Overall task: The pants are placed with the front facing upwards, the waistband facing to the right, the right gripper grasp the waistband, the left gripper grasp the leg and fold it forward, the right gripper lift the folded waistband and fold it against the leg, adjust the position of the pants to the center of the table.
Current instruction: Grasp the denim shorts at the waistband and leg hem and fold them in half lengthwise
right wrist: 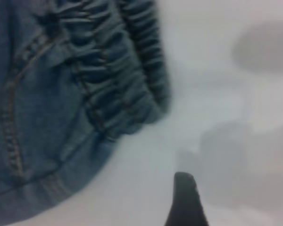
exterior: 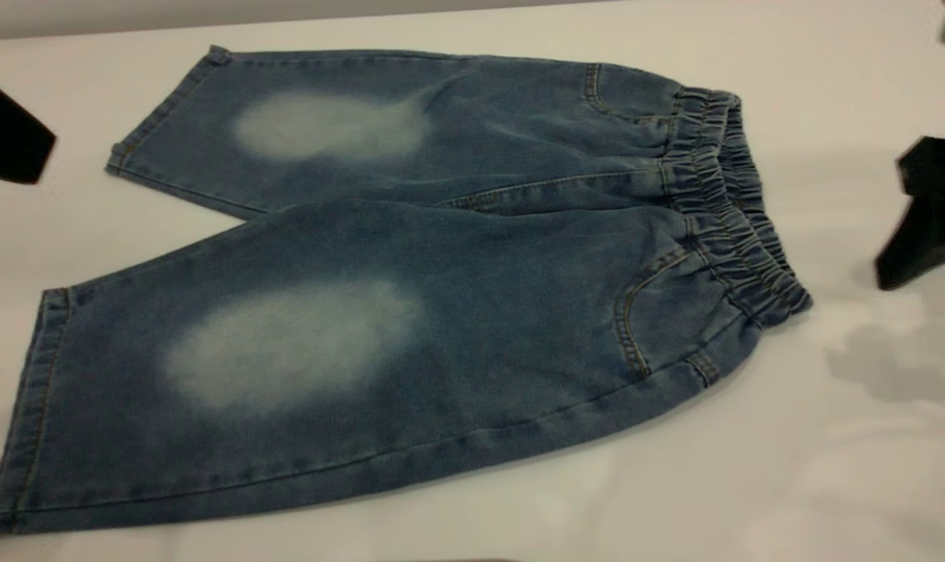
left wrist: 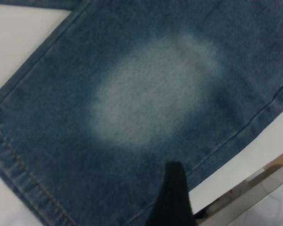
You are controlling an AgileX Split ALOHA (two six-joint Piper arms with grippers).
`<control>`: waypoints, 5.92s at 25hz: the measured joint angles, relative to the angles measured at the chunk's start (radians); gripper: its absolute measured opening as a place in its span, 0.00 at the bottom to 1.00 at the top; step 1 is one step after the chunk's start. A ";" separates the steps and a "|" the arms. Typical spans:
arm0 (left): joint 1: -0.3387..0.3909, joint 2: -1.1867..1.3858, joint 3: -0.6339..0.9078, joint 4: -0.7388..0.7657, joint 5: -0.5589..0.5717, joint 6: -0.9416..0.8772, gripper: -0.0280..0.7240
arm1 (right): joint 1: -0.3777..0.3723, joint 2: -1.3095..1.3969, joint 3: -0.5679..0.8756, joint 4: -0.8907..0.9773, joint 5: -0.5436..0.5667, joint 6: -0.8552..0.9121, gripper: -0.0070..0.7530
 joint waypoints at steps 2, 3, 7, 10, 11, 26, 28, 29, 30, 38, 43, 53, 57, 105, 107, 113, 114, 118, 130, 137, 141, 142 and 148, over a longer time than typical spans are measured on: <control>-0.025 0.011 0.000 -0.003 -0.010 0.012 0.77 | 0.000 0.044 -0.033 0.092 0.025 -0.110 0.62; -0.037 0.014 0.000 -0.005 -0.014 0.014 0.77 | 0.000 0.068 -0.051 0.136 0.041 -0.164 0.62; -0.070 0.035 0.000 -0.008 -0.029 0.019 0.77 | 0.000 0.181 -0.122 0.276 0.143 -0.334 0.62; -0.075 0.041 0.000 -0.009 -0.030 0.018 0.77 | 0.000 0.241 -0.158 0.358 0.171 -0.419 0.62; -0.075 0.041 0.000 -0.009 -0.030 0.014 0.77 | 0.000 0.253 -0.166 0.373 0.171 -0.432 0.62; -0.075 0.041 0.000 -0.009 -0.032 -0.004 0.77 | -0.067 0.356 -0.204 0.447 0.262 -0.491 0.61; -0.075 0.041 0.000 -0.009 -0.032 -0.004 0.77 | -0.067 0.370 -0.207 0.475 0.288 -0.517 0.61; -0.075 0.041 0.000 -0.009 -0.034 -0.004 0.77 | -0.067 0.376 -0.208 0.491 0.305 -0.531 0.61; -0.075 0.041 0.000 -0.009 -0.035 -0.004 0.77 | -0.067 0.384 -0.208 0.503 0.323 -0.549 0.61; -0.075 0.041 0.000 -0.009 -0.035 -0.013 0.77 | -0.067 0.415 -0.208 0.598 0.437 -0.685 0.58; -0.075 0.041 0.000 -0.009 -0.035 -0.020 0.77 | -0.067 0.415 -0.208 0.626 0.520 -0.737 0.53; -0.075 0.041 0.000 -0.009 -0.036 -0.023 0.77 | -0.067 0.415 -0.207 0.609 0.457 -0.692 0.52; -0.075 0.041 0.000 -0.009 -0.051 -0.023 0.77 | -0.067 0.415 -0.207 0.542 0.510 -0.668 0.52; -0.075 0.605 0.147 0.570 -0.384 -0.109 0.73 | -0.067 0.415 -0.207 0.675 0.455 -0.732 0.08; -0.075 0.631 0.146 0.586 -0.403 -0.105 0.73 | -0.067 0.415 -0.207 0.675 0.455 -0.732 0.08; -0.075 0.692 0.141 0.588 -0.436 -0.106 0.73 | -0.067 0.415 -0.207 0.675 0.455 -0.732 0.08; -0.075 0.693 0.142 0.588 -0.437 -0.106 0.72 | -0.067 0.415 -0.207 0.675 0.455 -0.733 0.08; -0.075 0.696 0.140 0.591 -0.442 -0.106 0.63 | -0.067 0.415 -0.207 0.675 0.456 -0.734 0.09; -0.075 0.716 0.137 0.624 -0.457 -0.107 0.30 | -0.067 0.415 -0.207 0.675 0.459 -0.740 0.09; -0.075 0.727 0.131 0.632 -0.464 -0.126 0.18 | -0.067 0.415 -0.207 0.675 0.459 -0.740 0.09; -0.075 0.727 0.131 0.636 -0.465 -0.132 0.09 | -0.067 0.415 -0.207 0.675 0.460 -0.740 0.09; -0.075 0.727 0.131 0.636 -0.464 -0.132 0.09 | -0.067 0.415 -0.207 0.675 0.460 -0.741 0.09; -0.075 0.653 0.140 0.624 -0.434 -0.133 0.08 | -0.067 0.415 -0.207 0.675 0.498 -0.734 0.09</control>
